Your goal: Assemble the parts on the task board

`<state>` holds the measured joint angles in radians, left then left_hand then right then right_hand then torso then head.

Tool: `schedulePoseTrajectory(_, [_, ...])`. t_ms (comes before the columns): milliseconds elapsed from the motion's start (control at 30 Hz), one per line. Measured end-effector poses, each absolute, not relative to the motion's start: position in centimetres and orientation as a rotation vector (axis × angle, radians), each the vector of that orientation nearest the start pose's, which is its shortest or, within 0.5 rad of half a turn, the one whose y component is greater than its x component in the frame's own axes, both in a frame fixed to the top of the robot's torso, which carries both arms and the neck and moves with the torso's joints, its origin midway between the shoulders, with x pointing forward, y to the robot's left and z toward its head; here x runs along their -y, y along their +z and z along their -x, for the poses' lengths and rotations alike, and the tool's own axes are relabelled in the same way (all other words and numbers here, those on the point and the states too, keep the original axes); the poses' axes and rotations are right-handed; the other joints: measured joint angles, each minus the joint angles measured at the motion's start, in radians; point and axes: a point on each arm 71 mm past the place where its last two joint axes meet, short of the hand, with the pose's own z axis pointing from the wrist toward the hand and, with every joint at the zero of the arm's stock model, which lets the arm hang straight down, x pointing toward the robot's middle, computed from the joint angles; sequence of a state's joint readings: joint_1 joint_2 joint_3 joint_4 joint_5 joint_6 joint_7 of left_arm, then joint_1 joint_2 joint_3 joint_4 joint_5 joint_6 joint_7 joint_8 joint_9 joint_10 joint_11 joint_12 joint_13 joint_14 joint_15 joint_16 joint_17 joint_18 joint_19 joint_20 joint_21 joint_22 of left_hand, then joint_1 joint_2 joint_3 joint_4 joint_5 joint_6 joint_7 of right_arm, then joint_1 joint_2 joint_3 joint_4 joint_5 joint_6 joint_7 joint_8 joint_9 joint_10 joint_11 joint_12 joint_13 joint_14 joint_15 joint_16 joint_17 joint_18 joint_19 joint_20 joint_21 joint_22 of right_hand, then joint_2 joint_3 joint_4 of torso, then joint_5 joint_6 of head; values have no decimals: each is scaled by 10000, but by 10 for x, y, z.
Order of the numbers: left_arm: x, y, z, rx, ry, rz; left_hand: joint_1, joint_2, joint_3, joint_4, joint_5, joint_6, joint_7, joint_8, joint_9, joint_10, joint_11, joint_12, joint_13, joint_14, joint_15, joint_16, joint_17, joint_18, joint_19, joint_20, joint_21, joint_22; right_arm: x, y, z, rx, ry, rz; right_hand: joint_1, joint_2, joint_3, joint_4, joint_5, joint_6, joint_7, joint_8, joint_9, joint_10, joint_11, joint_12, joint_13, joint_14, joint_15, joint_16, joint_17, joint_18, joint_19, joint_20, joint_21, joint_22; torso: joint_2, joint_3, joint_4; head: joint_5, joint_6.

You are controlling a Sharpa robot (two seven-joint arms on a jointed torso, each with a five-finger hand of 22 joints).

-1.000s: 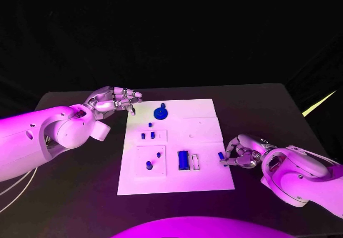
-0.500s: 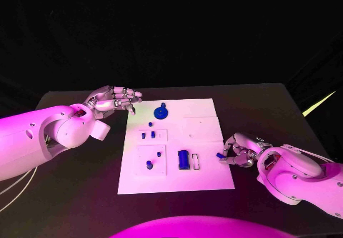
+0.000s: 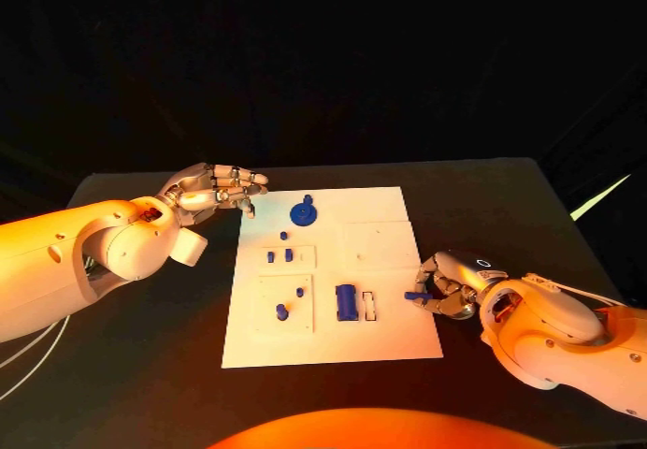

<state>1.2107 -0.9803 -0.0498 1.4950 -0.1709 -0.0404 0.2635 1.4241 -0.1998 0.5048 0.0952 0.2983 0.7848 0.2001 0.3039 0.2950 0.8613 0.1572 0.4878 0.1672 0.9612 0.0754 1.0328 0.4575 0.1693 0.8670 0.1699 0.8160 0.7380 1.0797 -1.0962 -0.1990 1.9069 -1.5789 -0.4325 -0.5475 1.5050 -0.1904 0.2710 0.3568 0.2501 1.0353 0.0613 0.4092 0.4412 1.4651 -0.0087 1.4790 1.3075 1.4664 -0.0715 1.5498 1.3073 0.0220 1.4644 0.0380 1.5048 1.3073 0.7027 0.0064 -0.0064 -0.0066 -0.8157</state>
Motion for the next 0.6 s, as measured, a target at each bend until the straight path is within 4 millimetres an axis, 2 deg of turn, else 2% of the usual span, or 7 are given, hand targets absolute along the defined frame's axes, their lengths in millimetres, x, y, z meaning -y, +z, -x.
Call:
schedulePoseTrajectory(67, [-270,-183,-483,-16647,-15070,9716,0,0,0,0,0,0,0,0,0,0,0,0,0,0,0,0,0,0,0,0,0,0,233,-251,-362,-18876,3672,-491,-158,-158,396,-205,327,-5,2,15,7,0,0,0,0,0,0,0,0,0,0,0,58,0,-5,-1,-3,-4,4])
schedulePoseTrajectory(133, [-270,-183,-483,-16648,-15069,9718,0,0,0,0,0,0,0,0,1,0,0,0,0,0,0,0,0,-1,0,0,0,0,233,-251,-361,-18907,3653,-530,-292,-286,924,-562,613,-26,14,55,18,0,0,0,0,0,0,0,0,0,0,0,112,0,-9,-5,-3,-31,6])
schedulePoseTrajectory(167, [-270,-183,-483,-16648,-15067,9720,0,0,0,0,0,0,0,0,0,0,0,0,0,0,0,0,0,0,0,0,0,1,233,-250,-360,-18933,3638,-560,-342,-333,940,-547,760,-33,21,119,81,0,0,0,0,0,0,0,0,0,0,0,112,0,-11,-5,-2,-40,8])
schedulePoseTrajectory(200, [-270,-183,-483,-16648,-15065,9721,0,0,0,0,0,0,0,0,0,0,0,0,0,0,0,0,0,0,0,0,0,1,233,-250,-360,-18958,3630,-591,-358,-347,1049,-603,841,-35,22,169,120,0,0,0,0,0,0,0,0,0,0,0,112,0,-12,-5,-2,-48,11])
schedulePoseTrajectory(267, [-270,-183,-483,-16649,-15060,9724,0,0,0,0,0,0,0,0,1,0,0,0,0,0,0,0,-1,-1,0,0,0,1,231,-247,-359,-18988,3667,-677,-384,-349,1473,-988,944,-66,23,174,120,0,0,0,0,0,0,0,0,0,0,0,152,0,-12,-5,-2,-60,14])
schedulePoseTrajectory(467, [-270,-183,-483,-16655,-15061,9727,0,0,0,0,0,0,0,0,1,0,0,0,1,0,0,0,-1,0,-1,-1,0,2,221,-231,-359,-18919,4152,-1011,-680,-370,1671,-1107,1043,-90,16,193,120,0,0,0,-1,0,0,0,5,1,0,0,194,6,-12,-16,11,-98,12])
schedulePoseTrajectory(600, [-270,-183,-483,-16659,-15063,9731,0,0,0,0,0,1,0,0,1,0,0,0,1,0,0,0,-2,-1,-1,-1,0,1,210,-229,-359,-19122,4583,-1346,-856,-348,1723,-1082,1046,-91,15,194,120,0,0,0,-1,0,0,0,8,0,0,0,194,8,-12,-17,1,-94,5])
